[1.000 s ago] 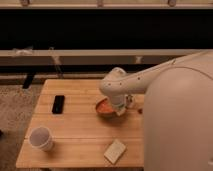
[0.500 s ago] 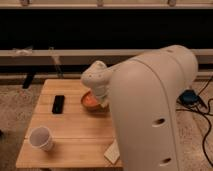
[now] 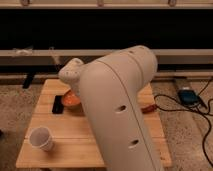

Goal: Drag the ceramic bowl in a circle

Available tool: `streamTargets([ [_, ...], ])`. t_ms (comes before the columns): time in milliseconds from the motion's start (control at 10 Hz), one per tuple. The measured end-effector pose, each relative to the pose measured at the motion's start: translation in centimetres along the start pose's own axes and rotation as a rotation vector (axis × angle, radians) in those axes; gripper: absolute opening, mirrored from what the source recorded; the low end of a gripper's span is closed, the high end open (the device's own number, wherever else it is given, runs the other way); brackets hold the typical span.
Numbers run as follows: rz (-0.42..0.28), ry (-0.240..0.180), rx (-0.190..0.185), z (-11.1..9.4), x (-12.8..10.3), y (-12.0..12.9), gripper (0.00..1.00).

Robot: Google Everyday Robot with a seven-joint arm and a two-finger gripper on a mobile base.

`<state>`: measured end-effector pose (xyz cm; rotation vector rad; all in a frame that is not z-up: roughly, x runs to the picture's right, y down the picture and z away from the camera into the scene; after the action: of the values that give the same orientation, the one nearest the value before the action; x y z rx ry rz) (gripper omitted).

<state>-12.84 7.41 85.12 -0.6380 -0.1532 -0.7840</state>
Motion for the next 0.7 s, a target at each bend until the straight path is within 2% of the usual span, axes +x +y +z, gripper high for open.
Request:
streamTargets([
  [200, 0.009, -0.004, -0.003, -0.1, -0.2, -0.5, 0.61],
  [300, 0.019, -0.002, -0.006, 0.0, 0.2, 0.1, 0.73],
  [400, 0.028, 0.003, -0.005, -0.1, 0.9, 1.0, 0.79],
  [500, 0.034, 0.007, -0.005, -0.2, 1.6, 2.1, 0.8],
  [700, 0.055, 0.013, 0.006, -0.4, 3.8, 5.6, 0.8],
])
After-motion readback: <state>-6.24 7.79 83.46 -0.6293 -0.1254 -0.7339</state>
